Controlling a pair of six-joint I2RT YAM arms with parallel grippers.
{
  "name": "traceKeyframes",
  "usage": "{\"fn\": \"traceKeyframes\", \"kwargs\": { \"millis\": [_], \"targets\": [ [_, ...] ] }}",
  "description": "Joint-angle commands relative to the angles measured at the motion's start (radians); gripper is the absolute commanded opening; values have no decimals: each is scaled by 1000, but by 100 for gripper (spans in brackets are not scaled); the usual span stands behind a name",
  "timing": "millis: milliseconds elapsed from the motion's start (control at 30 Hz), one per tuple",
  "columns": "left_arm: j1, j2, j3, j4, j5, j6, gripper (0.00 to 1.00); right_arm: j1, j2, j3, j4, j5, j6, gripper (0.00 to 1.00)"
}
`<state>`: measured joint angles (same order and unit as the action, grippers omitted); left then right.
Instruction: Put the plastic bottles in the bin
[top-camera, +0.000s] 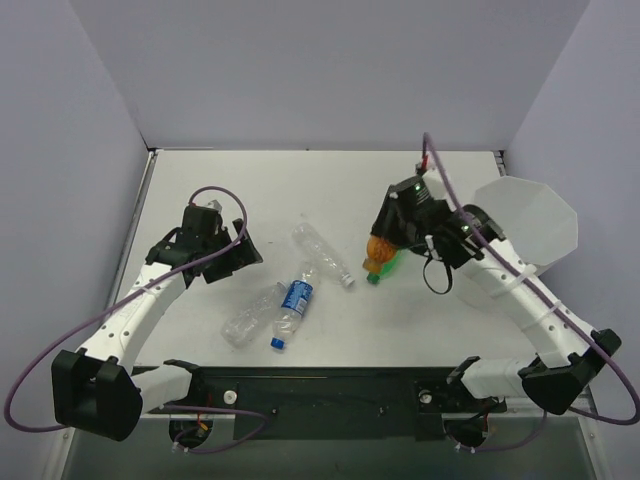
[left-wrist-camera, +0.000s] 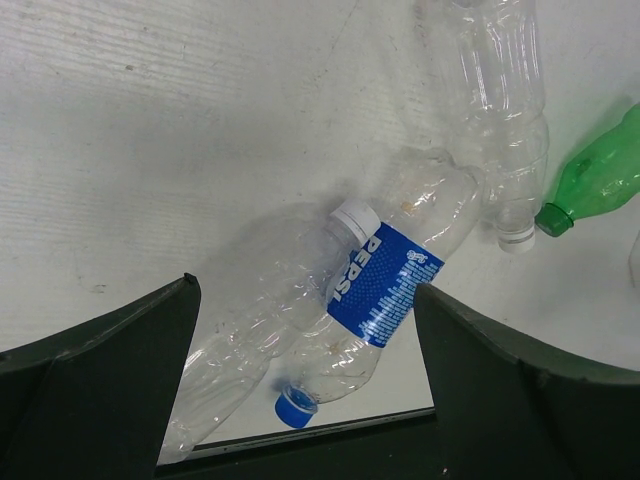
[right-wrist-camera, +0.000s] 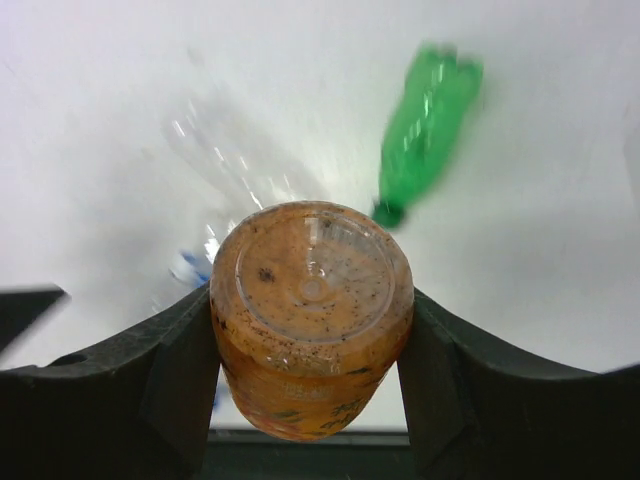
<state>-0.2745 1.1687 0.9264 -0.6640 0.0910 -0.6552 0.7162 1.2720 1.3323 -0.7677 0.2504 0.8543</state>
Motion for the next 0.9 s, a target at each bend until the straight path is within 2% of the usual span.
{"fn": "traceKeyframes", "kwargs": {
  "millis": [0, 167, 300, 433, 567, 667, 733, 767, 867],
  "targets": [
    [-5, -32, 23, 40, -23, -34, 99, -122, 47, 280, -61, 145, -159, 38],
    [-5, -69, 32, 14, -42, -40, 99, -306, 58, 519, -53, 147, -230, 38],
    [-5, -69, 38, 9, -45, -44, 99, -441, 11, 564, -51, 222, -306, 38],
    [-5, -67, 35, 7, -42, -49, 99, -565, -101, 480, -36, 343, -354, 38],
    [-6, -82, 25, 3, -82, -76, 99, -667, -207, 300, 51, 329, -371, 41],
    [-6, -122, 9, 20, -112, -96, 99, -742, -220, 220, 62, 291, -367, 42],
    [-5, -144, -3, 27, -119, -103, 99, -761, -211, 202, 64, 256, -368, 64],
    [-5, -147, -6, 26, -123, -103, 99, -762, -203, 202, 61, 244, -368, 78],
    [-5, -149, -3, 18, -128, -98, 99, -764, -197, 222, 57, 224, -377, 88]
  ]
}}
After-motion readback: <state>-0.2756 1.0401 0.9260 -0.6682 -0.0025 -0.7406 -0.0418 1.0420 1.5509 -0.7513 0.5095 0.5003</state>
